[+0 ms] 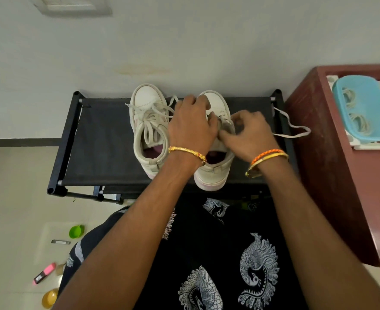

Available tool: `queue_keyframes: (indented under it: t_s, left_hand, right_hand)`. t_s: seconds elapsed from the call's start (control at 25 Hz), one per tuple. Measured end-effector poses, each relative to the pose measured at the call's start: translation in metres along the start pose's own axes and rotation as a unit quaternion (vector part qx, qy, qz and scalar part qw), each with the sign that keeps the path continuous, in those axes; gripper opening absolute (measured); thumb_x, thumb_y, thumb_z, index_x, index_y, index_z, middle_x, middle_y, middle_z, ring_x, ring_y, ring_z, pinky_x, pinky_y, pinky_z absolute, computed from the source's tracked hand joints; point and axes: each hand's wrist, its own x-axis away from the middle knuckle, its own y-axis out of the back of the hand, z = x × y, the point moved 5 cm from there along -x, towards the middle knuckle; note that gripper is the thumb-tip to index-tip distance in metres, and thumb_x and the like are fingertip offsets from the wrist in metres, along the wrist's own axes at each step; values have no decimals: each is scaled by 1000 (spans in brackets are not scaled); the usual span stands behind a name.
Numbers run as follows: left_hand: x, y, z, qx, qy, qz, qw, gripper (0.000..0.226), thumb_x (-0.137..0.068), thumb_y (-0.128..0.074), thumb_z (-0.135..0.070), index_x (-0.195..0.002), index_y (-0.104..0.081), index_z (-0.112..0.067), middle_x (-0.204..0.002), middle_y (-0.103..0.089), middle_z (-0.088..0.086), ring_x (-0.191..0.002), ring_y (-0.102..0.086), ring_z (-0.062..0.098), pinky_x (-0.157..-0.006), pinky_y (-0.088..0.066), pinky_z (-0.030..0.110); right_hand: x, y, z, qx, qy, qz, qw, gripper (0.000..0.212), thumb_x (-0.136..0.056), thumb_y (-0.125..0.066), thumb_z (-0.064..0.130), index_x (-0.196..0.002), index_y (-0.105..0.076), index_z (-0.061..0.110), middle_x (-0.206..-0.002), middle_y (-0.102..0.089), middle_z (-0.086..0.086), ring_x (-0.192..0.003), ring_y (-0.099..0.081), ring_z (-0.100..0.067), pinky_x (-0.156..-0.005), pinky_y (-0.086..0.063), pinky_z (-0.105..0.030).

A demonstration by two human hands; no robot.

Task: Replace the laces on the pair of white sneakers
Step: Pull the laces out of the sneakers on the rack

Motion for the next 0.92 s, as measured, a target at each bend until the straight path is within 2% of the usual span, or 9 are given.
queue_keyframes:
  t_s: [0.08,0.24,0.4,0.56,0.76,0.92]
  left_hand:
    - [-11,-9,4,10,-18,20,1000,24,-88,-53,-25,-104,-67,-15,-101,-62,4,-103,-53,22,-75,-43,28]
    - [-17,-22,4,7,7,74,997,27,-84,-55,-25,-107,-70,-22,-107,-64,6,-103,-56,25,-85,-48,39]
    - [-18,-29,-2,-67,25,116,991,27,-89,-54,-23,-112,-67,-26,-115,-60,6,-111,-51,27,-91,-46,43]
    - [-18,-32,-7,-105,17,130,986,25,-94,-51,-26,-114,-64,-21,-113,-60,6,-114,-45,27,-88,-43,39]
    - [-19,-36,-2,-42,55,155,986,26,-94,-52,-23,-117,-63,-20,-118,-58,7,-121,-38,29,-89,-44,41]
    - [-18,-40,-2,-37,49,170,984,23,-94,-49,-25,-114,-60,-18,-120,-53,10,-118,-39,30,-93,-39,38]
  right_hand:
    - [1,-8,4,49,16,-1,999,33,-82,-64,26,-110,-58,10,-109,-53,-13,-98,-55,-29,-81,-48,-37]
    - [-4,-6,5,-11,-20,-67,998,15,-82,-62,20,-91,-59,8,-90,-59,-9,-84,-55,-27,-70,-46,-33]
    - [-5,-10,-4,-115,-74,-51,989,15,-80,-64,15,-91,-61,6,-86,-62,-9,-77,-58,-22,-61,-48,-26]
    - [-6,-13,-13,-173,-118,-36,977,14,-81,-66,18,-91,-59,12,-87,-62,-3,-69,-54,-8,-50,-38,-14]
    - [-7,-11,-14,-186,-123,-28,974,15,-82,-67,21,-92,-58,14,-78,-56,4,-65,-50,-3,-48,-34,-11]
    - [-5,-11,-13,-196,-128,-38,971,15,-83,-66,20,-93,-59,12,-78,-57,3,-65,-50,-3,-49,-35,-12]
